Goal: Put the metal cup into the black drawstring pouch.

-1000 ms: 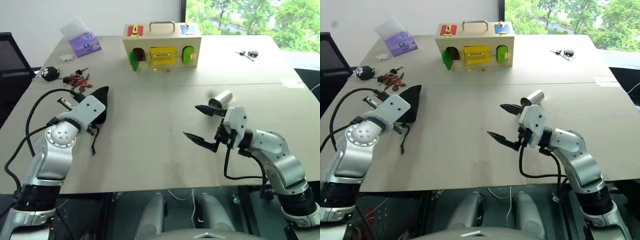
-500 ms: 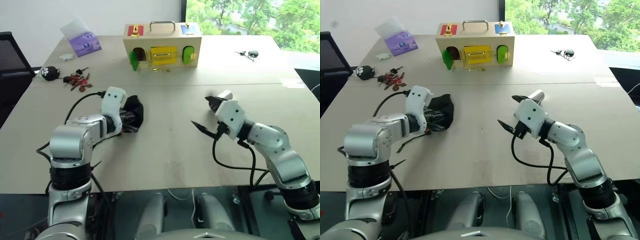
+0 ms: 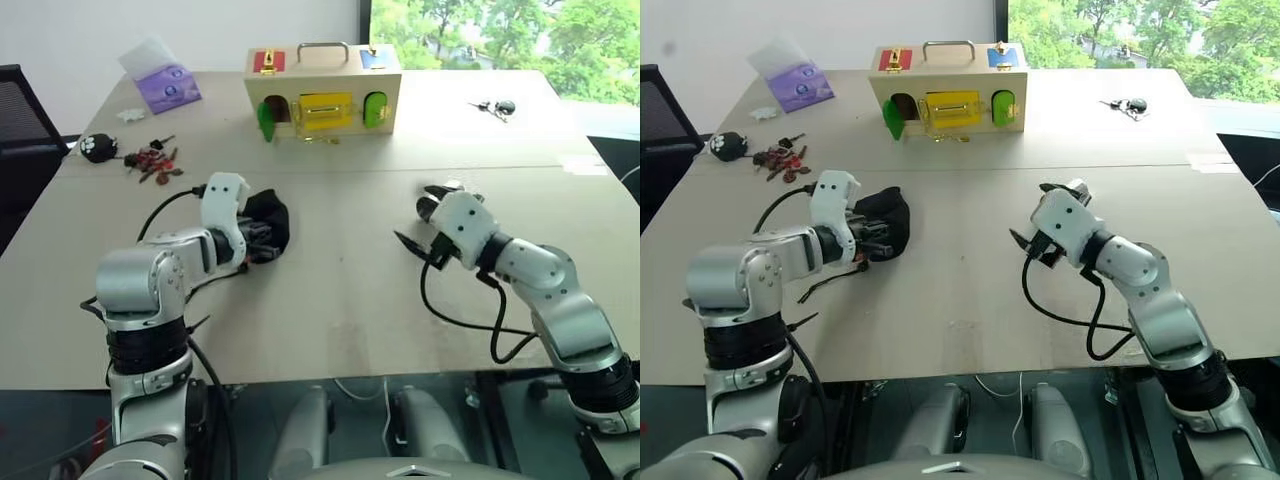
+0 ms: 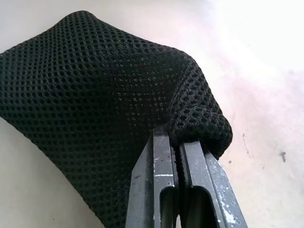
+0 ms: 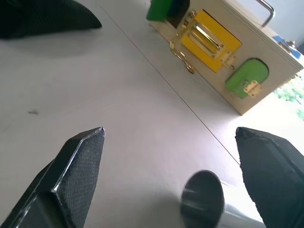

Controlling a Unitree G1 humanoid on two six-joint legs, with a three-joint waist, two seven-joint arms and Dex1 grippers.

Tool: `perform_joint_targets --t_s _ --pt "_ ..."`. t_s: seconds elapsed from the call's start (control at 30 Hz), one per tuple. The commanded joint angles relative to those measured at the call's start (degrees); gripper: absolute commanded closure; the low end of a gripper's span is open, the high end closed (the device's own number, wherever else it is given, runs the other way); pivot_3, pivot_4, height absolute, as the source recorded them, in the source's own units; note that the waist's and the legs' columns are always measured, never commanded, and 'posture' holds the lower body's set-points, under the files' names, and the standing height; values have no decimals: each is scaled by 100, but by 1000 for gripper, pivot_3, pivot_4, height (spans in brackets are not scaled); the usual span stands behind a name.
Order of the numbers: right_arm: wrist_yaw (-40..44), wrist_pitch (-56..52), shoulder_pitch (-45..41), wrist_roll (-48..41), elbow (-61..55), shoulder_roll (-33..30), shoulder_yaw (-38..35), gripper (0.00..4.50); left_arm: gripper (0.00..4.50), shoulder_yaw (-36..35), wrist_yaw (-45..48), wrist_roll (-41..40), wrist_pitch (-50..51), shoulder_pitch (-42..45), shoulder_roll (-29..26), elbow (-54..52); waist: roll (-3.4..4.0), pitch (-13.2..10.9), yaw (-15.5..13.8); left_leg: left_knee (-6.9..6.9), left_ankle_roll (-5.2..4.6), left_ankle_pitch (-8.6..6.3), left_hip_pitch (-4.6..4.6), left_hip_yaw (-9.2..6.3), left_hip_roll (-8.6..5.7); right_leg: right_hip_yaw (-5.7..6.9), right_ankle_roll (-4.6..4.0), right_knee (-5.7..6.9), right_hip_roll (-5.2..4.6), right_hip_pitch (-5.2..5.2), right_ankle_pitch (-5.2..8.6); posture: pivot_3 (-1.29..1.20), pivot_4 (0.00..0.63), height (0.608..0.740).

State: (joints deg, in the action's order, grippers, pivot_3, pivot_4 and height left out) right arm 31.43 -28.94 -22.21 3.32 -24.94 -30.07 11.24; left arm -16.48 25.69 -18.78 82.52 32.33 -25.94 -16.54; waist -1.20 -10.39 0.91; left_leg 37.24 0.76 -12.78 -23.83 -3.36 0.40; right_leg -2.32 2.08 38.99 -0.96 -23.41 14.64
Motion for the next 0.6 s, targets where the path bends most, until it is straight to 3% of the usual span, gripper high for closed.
perform_joint_targets --t_s 0.03,0.43,0.6 --pt "-184 -309 -231 313 14 6 85 0 4465 -134 -107 -132 41 113 24 -46 0 0 2 0 15 9 0 0 0 0 0 -1 0 0 0 0 150 740" --pt "-853 -1348 -799 1385 815 260 411 0 4465 -73 -316 -254 -50 197 21 58 0 0 5 -2 20 11 0 2 -1 -1 -1 1 0 -1 -1 0 150 740" --pt "-1014 -1247 -987 1627 1498 385 589 0 4465 -79 -348 -270 -56 238 -4 114 0 0 9 -2 20 12 -1 3 -3 -2 -1 -2 -2 -1 -1 0 150 740"
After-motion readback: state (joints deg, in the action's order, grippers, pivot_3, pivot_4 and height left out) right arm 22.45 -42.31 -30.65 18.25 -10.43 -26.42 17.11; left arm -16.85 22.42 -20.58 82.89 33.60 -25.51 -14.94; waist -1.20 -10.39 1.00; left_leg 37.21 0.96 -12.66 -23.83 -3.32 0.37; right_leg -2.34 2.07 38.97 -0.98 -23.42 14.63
